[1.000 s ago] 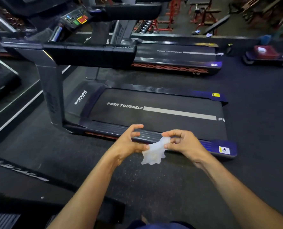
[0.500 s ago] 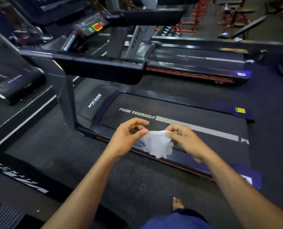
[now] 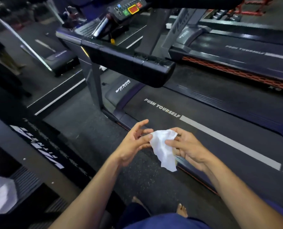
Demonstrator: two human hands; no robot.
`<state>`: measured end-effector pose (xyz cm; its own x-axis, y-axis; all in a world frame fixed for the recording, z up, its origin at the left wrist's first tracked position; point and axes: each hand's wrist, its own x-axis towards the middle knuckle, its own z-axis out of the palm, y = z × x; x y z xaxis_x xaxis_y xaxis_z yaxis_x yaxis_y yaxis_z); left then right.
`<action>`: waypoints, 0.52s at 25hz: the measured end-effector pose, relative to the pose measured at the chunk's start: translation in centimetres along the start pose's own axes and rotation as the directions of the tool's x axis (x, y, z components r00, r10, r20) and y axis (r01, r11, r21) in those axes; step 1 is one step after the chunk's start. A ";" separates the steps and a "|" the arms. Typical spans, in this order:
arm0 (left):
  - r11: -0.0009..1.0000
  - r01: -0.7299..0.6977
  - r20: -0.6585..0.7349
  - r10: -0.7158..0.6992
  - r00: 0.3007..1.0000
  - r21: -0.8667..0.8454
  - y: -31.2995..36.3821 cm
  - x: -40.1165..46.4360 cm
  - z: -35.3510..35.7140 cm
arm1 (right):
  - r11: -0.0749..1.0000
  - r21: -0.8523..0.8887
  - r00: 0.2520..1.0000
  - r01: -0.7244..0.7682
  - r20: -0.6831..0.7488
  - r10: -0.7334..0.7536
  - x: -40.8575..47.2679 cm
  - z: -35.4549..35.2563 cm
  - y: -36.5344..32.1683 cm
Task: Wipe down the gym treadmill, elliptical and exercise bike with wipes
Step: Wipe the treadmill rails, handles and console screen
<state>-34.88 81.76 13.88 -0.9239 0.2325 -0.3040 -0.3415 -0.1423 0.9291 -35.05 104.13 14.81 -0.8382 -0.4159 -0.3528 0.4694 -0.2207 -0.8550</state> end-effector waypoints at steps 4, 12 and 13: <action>0.996 0.049 0.232 -0.065 0.970 0.073 -1.4 1.5 -1.6 | 1.000 -0.030 1.000 0.008 0.020 -0.007 2.8 1.6 -0.4; 1.000 -0.008 0.096 0.005 0.995 0.028 5.4 6.4 -11.3 | 0.996 -0.094 0.993 0.001 -0.120 -0.013 10.8 6.4 -2.5; 0.999 -0.023 0.103 0.019 0.994 0.039 6.2 6.8 -12.8 | 0.995 -0.096 0.997 -0.028 -0.076 0.021 12.1 7.5 -2.7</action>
<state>-45.54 70.16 14.91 -0.9073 0.3279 -0.2631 -0.3132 -0.1097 0.9433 -44.39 93.12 15.73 -0.8469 -0.3521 -0.3984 0.4638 -0.1230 -0.8774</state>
